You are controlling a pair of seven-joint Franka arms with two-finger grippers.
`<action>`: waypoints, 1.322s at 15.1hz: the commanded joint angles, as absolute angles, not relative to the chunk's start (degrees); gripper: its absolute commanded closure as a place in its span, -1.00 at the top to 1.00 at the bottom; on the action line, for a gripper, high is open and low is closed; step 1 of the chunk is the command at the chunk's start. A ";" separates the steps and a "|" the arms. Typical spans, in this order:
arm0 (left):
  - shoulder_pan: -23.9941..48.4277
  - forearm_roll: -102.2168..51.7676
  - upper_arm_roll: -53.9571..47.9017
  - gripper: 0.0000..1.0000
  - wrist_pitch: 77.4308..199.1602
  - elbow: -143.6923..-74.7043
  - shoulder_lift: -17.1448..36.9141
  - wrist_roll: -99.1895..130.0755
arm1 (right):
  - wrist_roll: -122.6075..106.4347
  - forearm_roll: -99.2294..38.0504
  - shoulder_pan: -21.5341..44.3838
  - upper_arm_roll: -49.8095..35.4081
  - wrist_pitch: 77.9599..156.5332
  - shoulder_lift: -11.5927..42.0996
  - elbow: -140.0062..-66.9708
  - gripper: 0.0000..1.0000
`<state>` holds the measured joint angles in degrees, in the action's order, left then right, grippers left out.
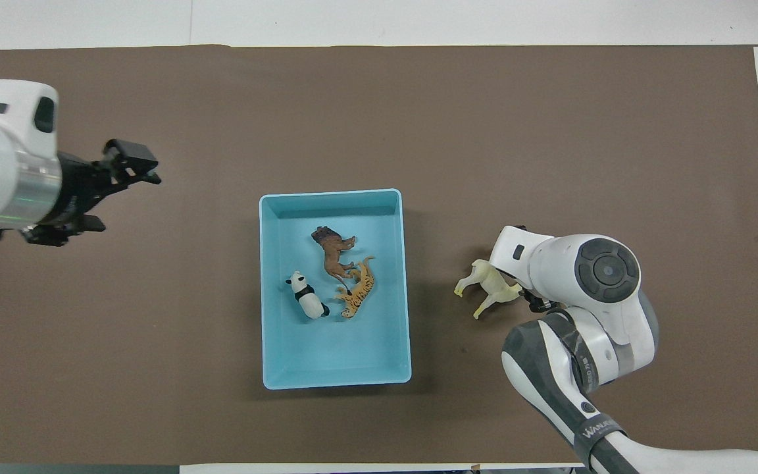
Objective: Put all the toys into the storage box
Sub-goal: 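Withdraw the left gripper while the right gripper grasps the llama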
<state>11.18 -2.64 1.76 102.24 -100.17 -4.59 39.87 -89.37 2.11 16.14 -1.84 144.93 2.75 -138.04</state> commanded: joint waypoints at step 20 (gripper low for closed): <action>5.63 -1.93 3.07 1.00 81.03 -91.14 -2.63 -5.89 | -88.16 2.90 16.00 -2.20 147.66 0.09 -142.47 -0.03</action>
